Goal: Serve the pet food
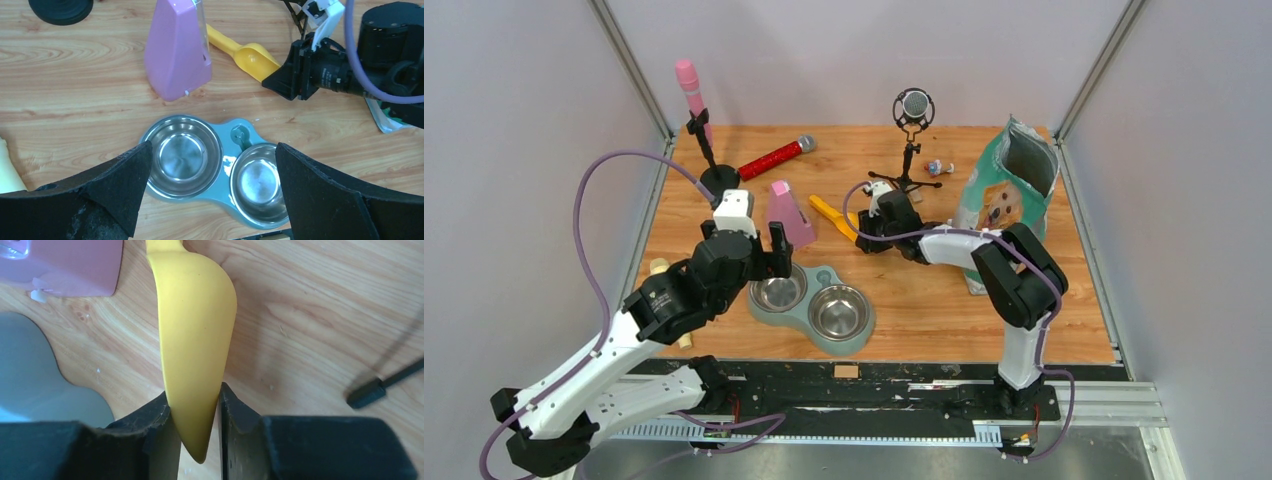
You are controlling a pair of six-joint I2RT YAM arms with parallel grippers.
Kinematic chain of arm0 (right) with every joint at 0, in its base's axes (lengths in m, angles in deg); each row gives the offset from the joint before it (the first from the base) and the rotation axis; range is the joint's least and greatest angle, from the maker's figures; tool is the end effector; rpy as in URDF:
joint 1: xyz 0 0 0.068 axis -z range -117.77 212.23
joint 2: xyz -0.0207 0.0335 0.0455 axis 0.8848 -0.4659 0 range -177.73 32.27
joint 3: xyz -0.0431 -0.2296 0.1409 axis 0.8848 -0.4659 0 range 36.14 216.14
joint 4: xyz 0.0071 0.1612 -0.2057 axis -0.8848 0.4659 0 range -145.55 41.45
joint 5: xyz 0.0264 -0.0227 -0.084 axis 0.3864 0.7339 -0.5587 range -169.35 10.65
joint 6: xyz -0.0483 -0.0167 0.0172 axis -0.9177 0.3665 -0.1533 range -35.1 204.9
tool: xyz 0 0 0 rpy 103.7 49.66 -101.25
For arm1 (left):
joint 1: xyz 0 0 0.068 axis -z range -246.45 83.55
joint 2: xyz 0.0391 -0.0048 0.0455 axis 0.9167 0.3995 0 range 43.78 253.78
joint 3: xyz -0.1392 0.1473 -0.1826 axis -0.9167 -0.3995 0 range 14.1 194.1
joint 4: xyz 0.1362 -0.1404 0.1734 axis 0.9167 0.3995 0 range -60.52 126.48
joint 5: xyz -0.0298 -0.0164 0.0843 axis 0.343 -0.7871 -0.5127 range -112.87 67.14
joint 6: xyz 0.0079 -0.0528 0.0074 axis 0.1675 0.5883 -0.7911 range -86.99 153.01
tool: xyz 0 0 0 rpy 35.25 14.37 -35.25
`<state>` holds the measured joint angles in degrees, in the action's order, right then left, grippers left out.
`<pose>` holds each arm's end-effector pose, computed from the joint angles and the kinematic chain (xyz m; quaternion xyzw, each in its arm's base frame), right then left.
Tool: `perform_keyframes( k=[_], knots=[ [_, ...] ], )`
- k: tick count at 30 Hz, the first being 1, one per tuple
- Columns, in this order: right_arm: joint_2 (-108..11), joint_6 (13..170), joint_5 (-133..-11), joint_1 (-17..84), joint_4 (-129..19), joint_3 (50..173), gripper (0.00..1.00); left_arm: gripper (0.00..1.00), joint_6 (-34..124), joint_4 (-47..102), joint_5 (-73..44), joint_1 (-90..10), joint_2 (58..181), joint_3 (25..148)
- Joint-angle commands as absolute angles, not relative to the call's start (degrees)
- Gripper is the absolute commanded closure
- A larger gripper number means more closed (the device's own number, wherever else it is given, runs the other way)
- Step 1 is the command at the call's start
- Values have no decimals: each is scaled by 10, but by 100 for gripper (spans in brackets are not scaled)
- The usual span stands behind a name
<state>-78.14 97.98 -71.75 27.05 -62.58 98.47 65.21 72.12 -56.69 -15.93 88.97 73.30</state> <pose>0.3264 0.2358 0.1469 -0.2010 0.8861 0.2240 0.3526 0.1095 -0.1017 0.3688 -0.0156 0.8359 -0.1349 0.5318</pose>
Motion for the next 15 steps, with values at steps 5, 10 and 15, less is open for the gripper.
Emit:
perform_keyframes(
  k=[5,10,15],
  knots=[
    [-617,1021,-767,267,-563,937,99,0,666,700,-545,-160,891,728],
    [-524,1032,-761,268,-505,895,100,0,662,692,-528,-161,896,732],
    [-442,1060,-722,277,-407,890,100,0,662,679,-465,-193,922,742]
  ],
)
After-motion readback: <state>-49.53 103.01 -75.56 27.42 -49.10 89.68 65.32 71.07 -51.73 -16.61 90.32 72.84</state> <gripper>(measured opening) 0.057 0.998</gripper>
